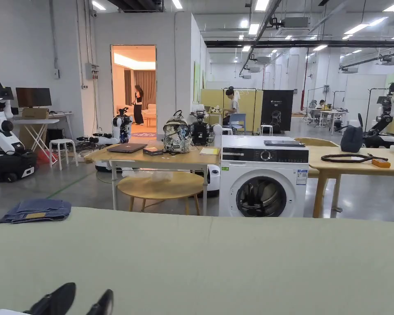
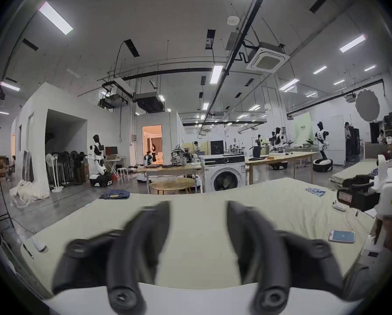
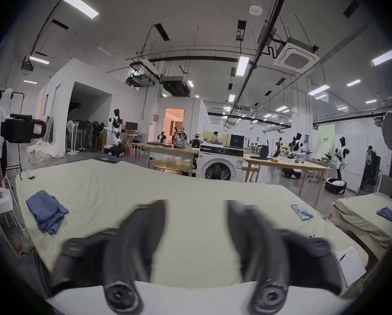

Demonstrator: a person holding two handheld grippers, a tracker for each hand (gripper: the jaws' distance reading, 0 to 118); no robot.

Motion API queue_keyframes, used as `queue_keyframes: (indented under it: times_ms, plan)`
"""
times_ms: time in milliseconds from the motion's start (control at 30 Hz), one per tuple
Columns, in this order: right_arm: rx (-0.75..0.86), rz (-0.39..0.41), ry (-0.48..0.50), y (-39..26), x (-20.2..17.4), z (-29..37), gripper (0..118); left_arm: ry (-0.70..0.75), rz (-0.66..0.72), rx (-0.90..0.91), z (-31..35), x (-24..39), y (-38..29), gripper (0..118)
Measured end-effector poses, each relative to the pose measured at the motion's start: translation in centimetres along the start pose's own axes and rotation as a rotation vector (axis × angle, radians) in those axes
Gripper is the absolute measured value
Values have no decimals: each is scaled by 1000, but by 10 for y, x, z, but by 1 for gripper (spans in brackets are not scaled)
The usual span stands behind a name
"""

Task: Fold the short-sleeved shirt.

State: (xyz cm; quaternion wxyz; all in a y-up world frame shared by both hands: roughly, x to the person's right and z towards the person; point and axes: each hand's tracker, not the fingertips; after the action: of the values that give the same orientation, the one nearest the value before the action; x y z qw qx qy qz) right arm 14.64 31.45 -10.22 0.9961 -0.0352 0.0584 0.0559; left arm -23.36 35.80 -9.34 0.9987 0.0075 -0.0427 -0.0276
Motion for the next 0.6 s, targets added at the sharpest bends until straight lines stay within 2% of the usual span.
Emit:
queue_keyframes:
  times_ms: [33,100,367,600]
  plan:
    - [3,4,-7,1,-2,0,94,4,-2,-2,-1,1,0,91]
    - [19,13,-19,0,-3,0,103,9,-8,-10,-2,3,0,104]
    - [54,-17,-27,3,-1,1,104,-5,-25,-12,-1,9,-1,105]
    - [54,3,-39,4,1,2,105,11,-48,13,-2,11,-1,105]
